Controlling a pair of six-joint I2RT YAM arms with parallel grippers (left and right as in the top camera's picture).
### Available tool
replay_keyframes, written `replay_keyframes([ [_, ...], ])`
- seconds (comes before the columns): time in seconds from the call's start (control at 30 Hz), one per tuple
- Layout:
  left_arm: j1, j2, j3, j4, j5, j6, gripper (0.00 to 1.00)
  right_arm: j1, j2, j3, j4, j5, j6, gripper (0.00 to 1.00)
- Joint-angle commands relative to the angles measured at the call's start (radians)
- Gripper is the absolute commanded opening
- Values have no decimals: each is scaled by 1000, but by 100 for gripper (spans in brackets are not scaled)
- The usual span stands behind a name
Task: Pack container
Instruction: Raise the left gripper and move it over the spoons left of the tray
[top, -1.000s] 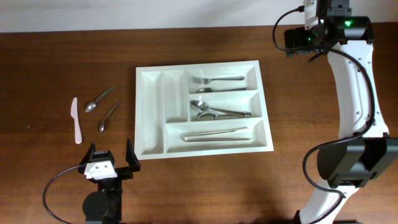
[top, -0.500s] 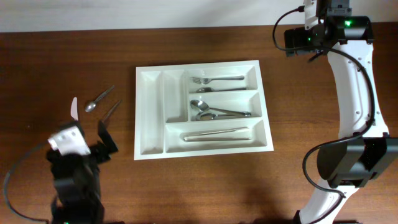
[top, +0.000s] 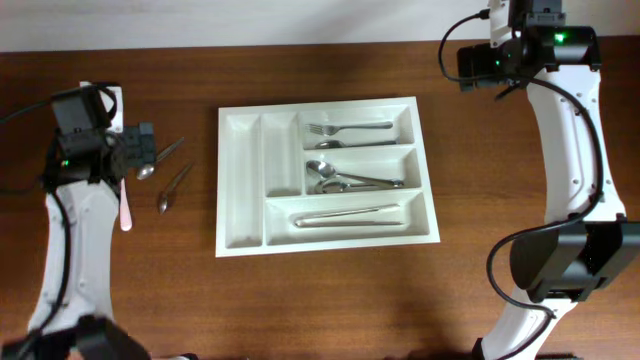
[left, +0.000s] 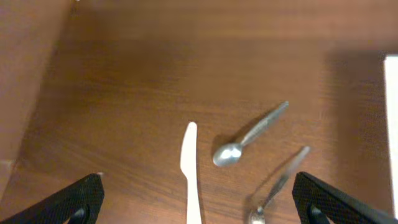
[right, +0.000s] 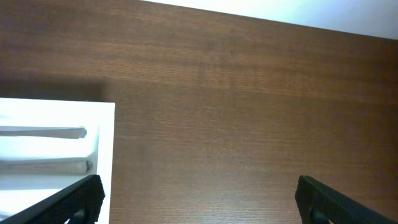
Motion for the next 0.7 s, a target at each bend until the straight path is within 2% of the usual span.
replay_keyframes([
  [0.0, 2, 66, 19, -9, 32, 55, 99, -1, -8, 17, 3, 8, 6, 99],
  [0.17, 0, 135, 19, -32, 40, 56, 97, -1, -8, 17, 3, 8, 6, 99],
  [0.2, 0, 140, 19, -40, 40, 58, 92, -1, -8, 17, 3, 9, 6, 99],
  [0.23, 1, 151, 19, -53, 39, 74, 73, -1, -8, 17, 3, 9, 6, 99],
  [0.27, 1, 160, 18, -61, 39, 94, 65, -1, -8, 17, 3, 9, 6, 99],
  [0.3, 2, 173, 18, -64, 40, 113, 63, -1, -8, 17, 3, 8, 6, 99],
  [0.5, 2, 314, 18, -73, 40, 123, 62, -1, -8, 17, 3, 8, 6, 99],
  [0.67, 2, 415, 18, -72, 77, 212, 61, -1, -8, 17, 3, 8, 6, 99],
])
